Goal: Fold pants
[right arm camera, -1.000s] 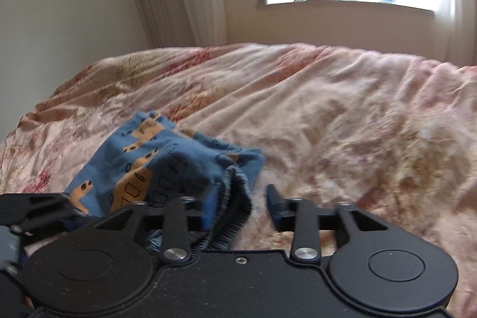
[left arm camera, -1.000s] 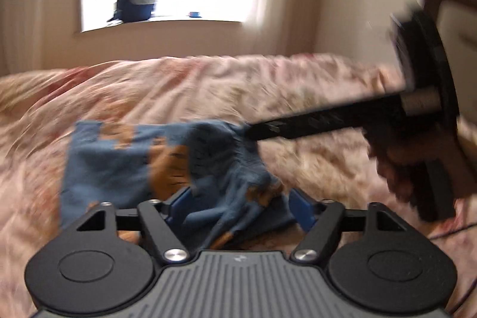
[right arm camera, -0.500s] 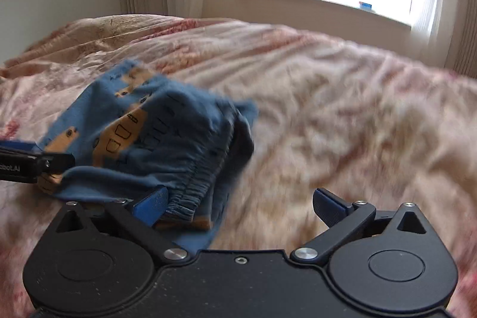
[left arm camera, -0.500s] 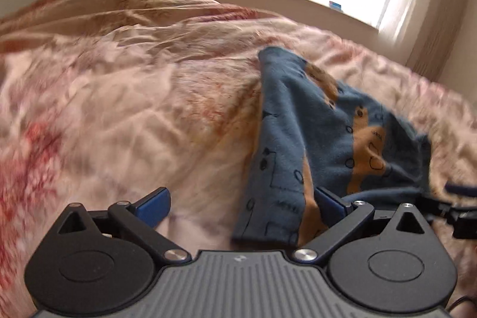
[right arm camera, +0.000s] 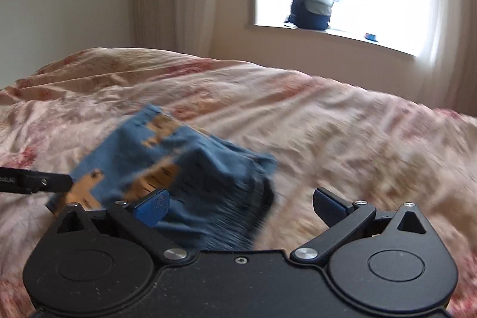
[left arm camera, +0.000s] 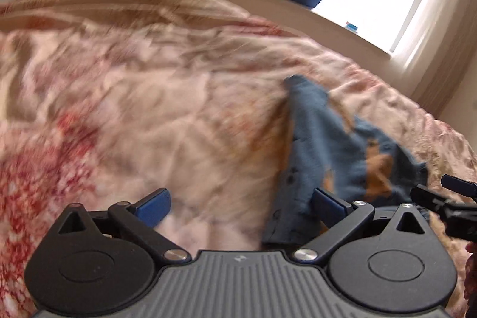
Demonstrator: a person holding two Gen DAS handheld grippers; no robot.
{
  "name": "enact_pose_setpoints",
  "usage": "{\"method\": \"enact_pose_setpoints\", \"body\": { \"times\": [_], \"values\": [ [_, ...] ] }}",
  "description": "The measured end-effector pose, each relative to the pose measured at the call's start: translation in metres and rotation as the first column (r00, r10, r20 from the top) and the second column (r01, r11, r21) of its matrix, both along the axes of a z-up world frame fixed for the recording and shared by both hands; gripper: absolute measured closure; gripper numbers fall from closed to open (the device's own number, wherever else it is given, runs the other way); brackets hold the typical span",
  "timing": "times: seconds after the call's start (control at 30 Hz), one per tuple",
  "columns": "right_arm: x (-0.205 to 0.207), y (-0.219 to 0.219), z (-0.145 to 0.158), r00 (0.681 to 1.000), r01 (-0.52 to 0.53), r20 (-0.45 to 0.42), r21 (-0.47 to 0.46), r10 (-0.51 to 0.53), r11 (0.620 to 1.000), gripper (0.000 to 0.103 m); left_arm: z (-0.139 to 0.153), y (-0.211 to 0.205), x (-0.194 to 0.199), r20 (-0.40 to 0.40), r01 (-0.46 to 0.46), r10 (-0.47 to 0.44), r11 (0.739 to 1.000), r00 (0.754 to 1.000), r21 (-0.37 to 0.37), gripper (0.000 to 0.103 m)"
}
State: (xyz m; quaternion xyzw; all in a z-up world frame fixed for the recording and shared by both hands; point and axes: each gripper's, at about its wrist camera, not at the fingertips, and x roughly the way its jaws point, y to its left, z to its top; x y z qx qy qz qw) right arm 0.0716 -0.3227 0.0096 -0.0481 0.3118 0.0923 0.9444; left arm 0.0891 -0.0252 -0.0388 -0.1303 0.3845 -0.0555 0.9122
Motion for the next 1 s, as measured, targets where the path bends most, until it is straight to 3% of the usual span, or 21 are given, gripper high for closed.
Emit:
{"method": "enact_pose_setpoints", "body": {
  "times": [0.1, 0.23, 0.3, 0.37, 0.5, 0.63, 0.83, 1.0],
  "values": [
    [0.008, 0.013, -0.020, 0.997, 0.056, -0.045, -0.218, -0.068, 0.974, 0.001, 0.003, 0.016, -0.007, -0.008, -0.019, 0.019, 1.000, 1.000, 0.008, 0.000],
    [-0.004, 0.011, -0.005, 0.998, 0.041, 0.054, -0.352, -0.024, 0.935, 0.001, 0.014, 0.036, -0.015, -0.001, -0.101, 0.101, 0.995, 0.995, -0.007, 0.000],
    [-0.009, 0.012, 0.012, 0.991, 0.041, 0.137, -0.352, 0.008, 0.935, 0.001, 0.022, 0.041, -0.011, 0.004, -0.146, 0.146, 0.988, 0.989, -0.057, 0.000],
    [-0.009, 0.013, 0.025, 0.981, 0.032, 0.194, -0.301, 0.028, 0.953, 0.001, 0.029, 0.036, 0.000, 0.027, -0.130, 0.133, 0.987, 0.991, -0.099, 0.000],
    [0.012, 0.022, 0.023, 0.983, -0.033, 0.171, -0.205, 0.069, 0.978, 0.001, 0.041, 0.002, 0.037, 0.087, -0.043, 0.050, 0.995, 0.995, -0.085, 0.000],
    [0.021, 0.024, 0.004, 0.975, -0.086, 0.177, -0.258, 0.134, 0.962, 0.001, 0.043, -0.040, 0.080, 0.115, 0.093, -0.097, 0.995, 0.989, 0.036, 0.000],
    [0.039, 0.002, -0.008, 0.979, -0.098, 0.153, -0.231, 0.136, 0.968, 0.001, 0.025, -0.086, 0.122, 0.074, 0.252, -0.264, 0.957, 0.962, 0.142, 0.000],
    [0.056, -0.012, -0.033, 0.992, -0.018, 0.113, -0.256, 0.049, 0.967, 0.001, 0.000, -0.104, 0.146, 0.066, 0.203, -0.239, 0.918, 0.969, 0.340, 0.000]
  ]
}}
